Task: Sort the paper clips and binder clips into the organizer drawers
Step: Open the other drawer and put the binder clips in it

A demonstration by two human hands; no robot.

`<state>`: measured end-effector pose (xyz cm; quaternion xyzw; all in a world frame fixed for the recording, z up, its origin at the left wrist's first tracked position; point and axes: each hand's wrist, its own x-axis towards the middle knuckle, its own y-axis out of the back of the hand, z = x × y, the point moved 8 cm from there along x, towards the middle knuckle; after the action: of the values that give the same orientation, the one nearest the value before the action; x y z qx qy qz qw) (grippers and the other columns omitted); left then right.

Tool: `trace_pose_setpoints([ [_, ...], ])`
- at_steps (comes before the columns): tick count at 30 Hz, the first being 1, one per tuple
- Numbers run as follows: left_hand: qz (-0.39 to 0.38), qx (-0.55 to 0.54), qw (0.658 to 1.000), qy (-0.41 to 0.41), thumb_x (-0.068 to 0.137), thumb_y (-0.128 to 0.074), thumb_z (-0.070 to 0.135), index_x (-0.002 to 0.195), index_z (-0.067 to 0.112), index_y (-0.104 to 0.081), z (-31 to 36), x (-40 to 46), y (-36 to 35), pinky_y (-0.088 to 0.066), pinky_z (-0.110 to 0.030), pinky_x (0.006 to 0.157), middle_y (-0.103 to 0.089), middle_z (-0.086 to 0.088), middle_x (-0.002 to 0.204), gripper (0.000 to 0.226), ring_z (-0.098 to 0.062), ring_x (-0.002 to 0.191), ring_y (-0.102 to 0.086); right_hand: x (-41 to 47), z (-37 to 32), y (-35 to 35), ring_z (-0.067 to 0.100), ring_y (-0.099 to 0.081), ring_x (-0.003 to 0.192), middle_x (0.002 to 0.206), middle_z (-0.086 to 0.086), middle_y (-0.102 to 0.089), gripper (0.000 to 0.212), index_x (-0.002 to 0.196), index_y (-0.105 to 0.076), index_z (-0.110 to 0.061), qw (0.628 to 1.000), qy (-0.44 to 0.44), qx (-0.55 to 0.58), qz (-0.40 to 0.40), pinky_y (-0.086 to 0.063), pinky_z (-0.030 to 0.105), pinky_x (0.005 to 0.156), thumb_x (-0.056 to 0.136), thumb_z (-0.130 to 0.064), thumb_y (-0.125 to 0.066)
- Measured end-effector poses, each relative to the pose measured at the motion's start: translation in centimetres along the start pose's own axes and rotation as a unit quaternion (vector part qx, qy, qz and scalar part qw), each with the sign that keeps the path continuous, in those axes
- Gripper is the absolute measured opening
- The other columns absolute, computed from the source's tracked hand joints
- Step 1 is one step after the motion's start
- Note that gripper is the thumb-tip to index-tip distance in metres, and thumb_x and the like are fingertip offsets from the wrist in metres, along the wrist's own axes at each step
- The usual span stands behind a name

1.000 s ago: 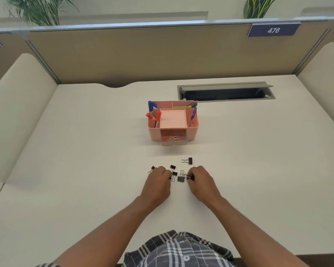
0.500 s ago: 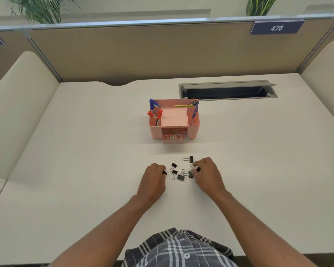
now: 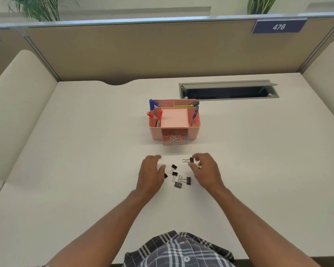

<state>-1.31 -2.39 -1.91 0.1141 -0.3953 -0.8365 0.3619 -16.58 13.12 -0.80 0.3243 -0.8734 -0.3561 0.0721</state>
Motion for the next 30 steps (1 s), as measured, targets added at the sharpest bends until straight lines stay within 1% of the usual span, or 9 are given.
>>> trace_pose_setpoints([
  [4, 0.002, -0.046, 0.995, 0.094, 0.086, -0.070, 0.031, 0.145, 0.009, -0.029, -0.4, 4.0, 1.3, -0.039, -0.042, 0.107, -0.039, -0.011, 0.142, 0.075, -0.026, 0.130, -0.040, 3.3, -2.2, 1.6, 0.012, -0.050, 0.104, 0.120, -0.007, -0.044, 0.065, 0.140, -0.040, -0.016, 0.998, -0.030, 0.063, -0.003, -0.041, 0.026, 0.088, 0.084, -0.021, -0.073],
  [6, -0.011, -0.065, 0.991, 0.113, 0.084, -0.073, 0.034, 0.151, 0.009, -0.014, -0.1, 5.8, 1.8, -0.029, -0.042, 0.115, -0.026, -0.013, 0.153, 0.093, -0.026, 0.141, -0.025, 4.7, -3.6, 2.1, 0.009, -0.045, 0.104, 0.115, -0.011, -0.041, 0.068, 0.138, -0.037, -0.020, 0.996, -0.013, 0.089, -0.020, -0.039, 0.023, 0.087, 0.081, -0.016, -0.076],
  [8, -0.026, -0.081, 0.989, 0.125, 0.081, -0.076, 0.035, 0.153, 0.010, -0.004, 0.0, 7.4, 2.0, -0.022, -0.041, 0.118, -0.014, -0.012, 0.159, 0.105, -0.025, 0.146, -0.014, 5.8, -4.6, 2.4, 0.002, -0.046, 0.099, 0.114, -0.015, -0.046, 0.067, 0.130, -0.039, -0.026, 0.993, 0.001, 0.114, -0.038, -0.038, 0.010, 0.076, 0.078, -0.012, -0.078],
  [11, -0.052, -0.115, 0.983, 0.137, 0.078, -0.079, 0.039, 0.153, 0.015, 0.001, -0.7, 9.2, 1.8, -0.022, -0.043, 0.118, -0.011, -0.008, 0.161, 0.112, -0.022, 0.148, -0.012, 7.1, -5.1, 2.3, -0.006, -0.050, 0.095, 0.111, -0.016, -0.052, 0.063, 0.126, -0.041, -0.023, 0.987, 0.001, 0.150, -0.058, -0.040, 0.001, 0.063, 0.077, -0.009, -0.079],
  [14, -0.052, -0.153, 0.979, 0.127, 0.079, -0.078, 0.031, 0.146, 0.024, -0.020, -0.4, 10.3, 1.7, -0.045, -0.028, 0.098, -0.041, 0.002, 0.147, 0.089, -0.017, 0.130, -0.042, 8.2, -4.8, 2.4, -0.007, -0.052, 0.091, 0.106, -0.019, -0.054, 0.057, 0.123, -0.046, -0.025, 0.989, -0.020, 0.146, -0.027, -0.038, 0.008, 0.065, 0.078, -0.014, -0.078],
  [16, -0.032, -0.170, 0.978, 0.114, 0.082, -0.074, 0.023, 0.135, 0.026, -0.035, 0.5, 10.5, 2.0, -0.041, -0.012, 0.076, -0.053, 0.010, 0.127, 0.066, -0.010, 0.111, -0.052, 8.8, -4.5, 2.2, -0.001, -0.054, 0.088, 0.097, -0.023, -0.054, 0.047, 0.114, -0.048, -0.027, 0.988, -0.041, 0.149, 0.008, -0.039, 0.013, 0.066, 0.079, -0.014, -0.076],
  [17, -0.015, -0.174, 0.978, 0.113, 0.084, -0.072, 0.021, 0.132, 0.026, -0.040, 0.8, 10.6, 2.2, -0.040, -0.011, 0.073, -0.055, 0.011, 0.122, 0.058, -0.009, 0.107, -0.053, 9.0, -4.4, 2.1, 0.002, -0.055, 0.086, 0.093, -0.024, -0.053, 0.043, 0.109, -0.048, -0.028, 0.987, -0.055, 0.150, 0.026, -0.040, 0.016, 0.065, 0.079, -0.016, -0.076],
  [21, 0.029, -0.154, 0.980, 0.121, 0.087, -0.069, 0.023, 0.123, 0.027, -0.046, 1.0, 10.3, 2.4, -0.046, -0.023, 0.080, -0.059, 0.012, 0.113, 0.043, -0.009, 0.102, -0.057, 9.5, -4.2, 1.9, 0.012, -0.061, 0.087, 0.090, -0.018, -0.056, 0.039, 0.102, -0.049, -0.028, 0.982, -0.091, 0.144, 0.079, -0.043, 0.023, 0.061, 0.077, -0.022, -0.078],
  [30, 0.055, -0.125, 0.982, 0.129, 0.091, -0.066, 0.022, 0.121, 0.025, -0.047, 0.7, 9.8, 2.6, -0.046, -0.023, 0.078, -0.058, 0.013, 0.109, 0.036, -0.008, 0.096, -0.055, 9.4, -4.0, 2.2, 0.010, -0.056, 0.086, 0.087, -0.024, -0.049, 0.040, 0.104, -0.047, -0.031, 0.986, -0.080, 0.124, 0.080, -0.045, 0.028, 0.071, 0.080, -0.023, -0.078],
])
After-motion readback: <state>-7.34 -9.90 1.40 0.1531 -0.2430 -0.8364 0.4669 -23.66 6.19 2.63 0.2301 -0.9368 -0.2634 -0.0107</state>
